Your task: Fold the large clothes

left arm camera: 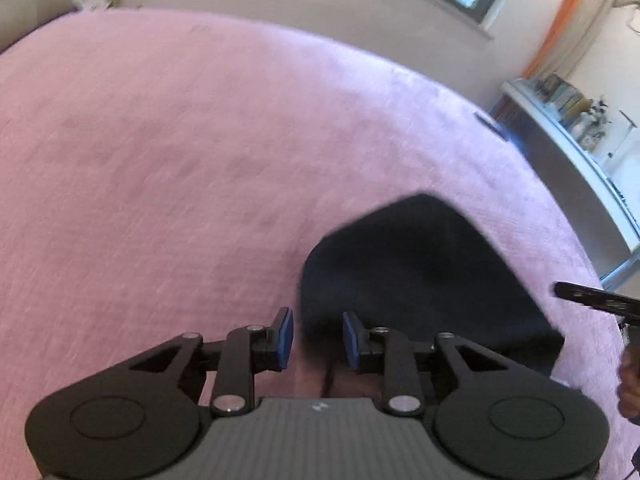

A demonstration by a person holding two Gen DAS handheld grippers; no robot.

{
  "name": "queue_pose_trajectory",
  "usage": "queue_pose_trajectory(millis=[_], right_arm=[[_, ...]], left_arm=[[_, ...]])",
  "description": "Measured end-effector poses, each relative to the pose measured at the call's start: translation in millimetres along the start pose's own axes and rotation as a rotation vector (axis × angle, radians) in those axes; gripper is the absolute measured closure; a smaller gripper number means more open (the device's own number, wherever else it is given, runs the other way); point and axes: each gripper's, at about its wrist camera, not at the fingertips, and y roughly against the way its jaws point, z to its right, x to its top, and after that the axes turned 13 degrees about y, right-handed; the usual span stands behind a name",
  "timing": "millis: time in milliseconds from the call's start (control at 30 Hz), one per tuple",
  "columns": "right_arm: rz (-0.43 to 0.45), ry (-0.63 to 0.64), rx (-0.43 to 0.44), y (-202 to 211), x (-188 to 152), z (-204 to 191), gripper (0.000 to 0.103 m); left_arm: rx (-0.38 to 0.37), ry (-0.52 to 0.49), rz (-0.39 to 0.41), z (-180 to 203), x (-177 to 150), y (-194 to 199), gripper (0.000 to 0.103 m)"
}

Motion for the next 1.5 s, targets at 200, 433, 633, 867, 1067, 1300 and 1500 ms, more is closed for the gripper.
queue_pose_trajectory(millis=[200, 433, 633, 867, 1067, 1300, 1500], right_arm=[[-0.097, -0.021, 0.219, -78.1, 30.1, -4.2, 0.048], [-0.035, 0.085, 0.096, -74.3, 36.3, -30.5, 0.098], [-0.104, 0.022, 0.042, -92.3, 21.4, -9.4, 0.083], [-0.102, -0.130, 0.187, -88.9, 29.0, 38.8, 0.061], [-0.192, -0.167, 0.239, -115.7, 33.3, 42.4, 0.055], [-0.067, 0.028, 0.228, -61.8, 34.2, 5.3, 0.095], [0.130, 0.169, 0.208, 66.8, 15.9, -20.1, 0.096]], left_arm=[[-0.003, -0.092, -0.031, 28.2, 32.4, -72.4, 0.065], [-0.124, -0.069, -0.173, 23.9, 40.2, -130.7, 0.099], [-0.028, -0.205, -0.166, 44.3, 27.8, -143.4, 0.101], [-0.128, -0.148, -0.129, 28.0, 46.8, -124.9, 0.077], [-0.151, -0.145, -0.169, 47.0, 56.4, -157.8, 0.053], [-0.172, -0.237, -0.110, 72.4, 44.6, -128.7, 0.098], [-0.354, -0.223, 0.059, 72.1, 9.9, -8.8, 0.098]])
